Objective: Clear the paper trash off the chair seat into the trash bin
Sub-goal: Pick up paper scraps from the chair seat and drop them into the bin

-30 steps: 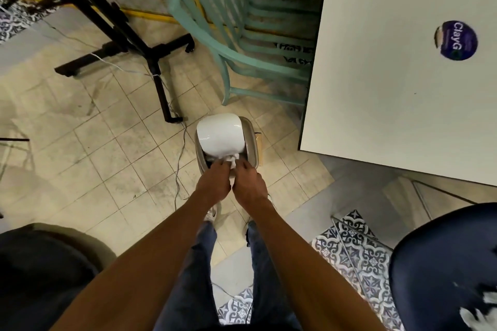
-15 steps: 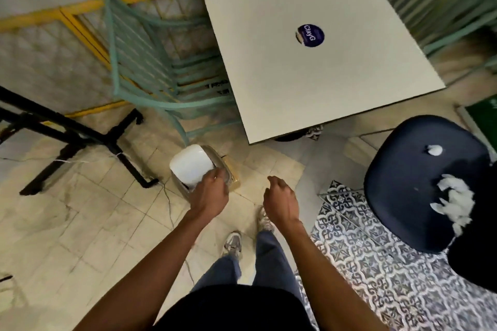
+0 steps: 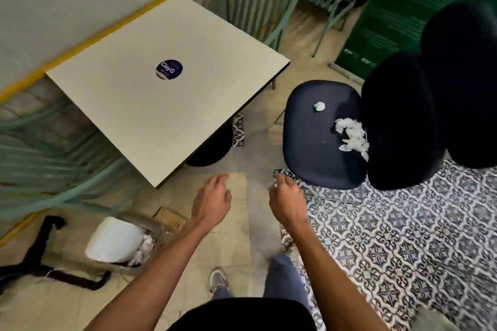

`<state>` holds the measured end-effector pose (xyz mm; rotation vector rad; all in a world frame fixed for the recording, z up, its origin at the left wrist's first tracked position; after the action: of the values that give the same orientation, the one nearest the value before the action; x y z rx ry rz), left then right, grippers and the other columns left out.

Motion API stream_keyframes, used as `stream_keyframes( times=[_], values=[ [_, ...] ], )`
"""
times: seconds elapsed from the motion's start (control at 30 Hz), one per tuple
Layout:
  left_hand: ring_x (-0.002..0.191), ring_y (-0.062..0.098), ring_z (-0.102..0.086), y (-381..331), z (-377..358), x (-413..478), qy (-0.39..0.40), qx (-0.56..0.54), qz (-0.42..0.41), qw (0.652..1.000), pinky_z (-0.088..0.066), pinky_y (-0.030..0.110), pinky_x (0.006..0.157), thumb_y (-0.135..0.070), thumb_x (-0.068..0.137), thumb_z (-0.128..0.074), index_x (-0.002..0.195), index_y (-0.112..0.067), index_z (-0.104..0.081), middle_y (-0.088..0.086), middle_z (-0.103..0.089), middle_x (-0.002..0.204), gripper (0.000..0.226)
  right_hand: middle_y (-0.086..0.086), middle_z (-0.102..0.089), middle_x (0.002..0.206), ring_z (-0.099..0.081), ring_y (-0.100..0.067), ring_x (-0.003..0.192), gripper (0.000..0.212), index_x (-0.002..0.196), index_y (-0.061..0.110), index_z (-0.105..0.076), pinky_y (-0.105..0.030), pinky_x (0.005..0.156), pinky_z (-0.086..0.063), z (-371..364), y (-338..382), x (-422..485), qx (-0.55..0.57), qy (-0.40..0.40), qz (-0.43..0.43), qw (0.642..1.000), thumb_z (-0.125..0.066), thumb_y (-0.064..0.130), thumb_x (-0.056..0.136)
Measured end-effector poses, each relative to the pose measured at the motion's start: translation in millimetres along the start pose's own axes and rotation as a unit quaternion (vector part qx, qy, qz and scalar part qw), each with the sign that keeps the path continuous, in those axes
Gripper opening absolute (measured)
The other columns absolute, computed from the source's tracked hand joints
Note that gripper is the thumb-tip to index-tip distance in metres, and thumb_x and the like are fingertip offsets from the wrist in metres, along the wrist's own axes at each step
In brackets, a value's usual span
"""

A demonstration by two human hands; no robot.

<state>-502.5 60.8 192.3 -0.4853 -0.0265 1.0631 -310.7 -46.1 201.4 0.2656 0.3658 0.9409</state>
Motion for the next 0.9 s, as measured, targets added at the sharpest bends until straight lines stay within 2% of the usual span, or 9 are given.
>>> stream_keyframes(
  times=[0.33, 0.53, 0.73, 0.9],
  values=[
    [0.119, 0.026, -0.059, -179, -92, 86, 0.059, 0.018, -0.06, 0.996, -0.053, 0.04, 0.095, -0.024, 0.096, -0.056, 0.131, -0.02, -0.058, 0.002, -0.064, 0.132, 0.035, -0.011, -0.067, 0.116, -0.066, -0.041, 0.102, 0.019, 0.117, 0.016, -0.059, -0.049, 0.081, -0.054, 57, -184, 67, 0.015, 0.01, -0.062, 0.998, -0.054, 0.019, 0.098],
    [0.111, 0.025, -0.063, -275, -142, 141, 0.099, 0.002, -0.087, 0.991, -0.055, 0.038, 0.09, -0.024, 0.097, -0.056, 0.129, -0.023, -0.061, 0.001, -0.066, 0.124, 0.032, -0.011, -0.065, 0.118, -0.066, -0.039, 0.103, 0.025, 0.122, 0.014, -0.058, -0.048, 0.08, -0.055, 74, -285, 116, 0.028, 0.028, -0.113, 0.993, -0.051, 0.014, 0.098],
    [0.11, 0.024, -0.064, -330, -190, 221, 0.131, 0.02, -0.109, 0.985, -0.056, 0.044, 0.089, -0.028, 0.098, -0.056, 0.128, -0.028, -0.059, -0.002, -0.064, 0.12, 0.03, -0.014, -0.064, 0.119, -0.066, -0.04, 0.102, 0.019, 0.118, 0.011, -0.057, -0.046, 0.076, -0.055, 68, -355, 178, 0.04, 0.038, -0.159, 0.986, -0.054, 0.016, 0.1],
    [0.111, 0.024, -0.065, -368, -234, 310, 0.158, 0.034, -0.125, 0.979, -0.058, 0.044, 0.089, -0.026, 0.098, -0.058, 0.129, -0.026, -0.06, -0.002, -0.065, 0.124, 0.031, -0.009, -0.062, 0.128, -0.067, -0.038, 0.108, 0.03, 0.131, 0.018, -0.056, -0.046, 0.081, -0.058, 53, -406, 245, 0.049, 0.051, -0.199, 0.977, -0.059, 0.026, 0.103]
  ],
)
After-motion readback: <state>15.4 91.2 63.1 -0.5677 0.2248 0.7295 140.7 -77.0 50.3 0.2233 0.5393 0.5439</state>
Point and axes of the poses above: each hand's wrist, its own x-axis towards the middle knuckle, its own z-axis out of the back of the hand, y = z × x, the point moved 8 cm from there along x, towards the middle knuckle
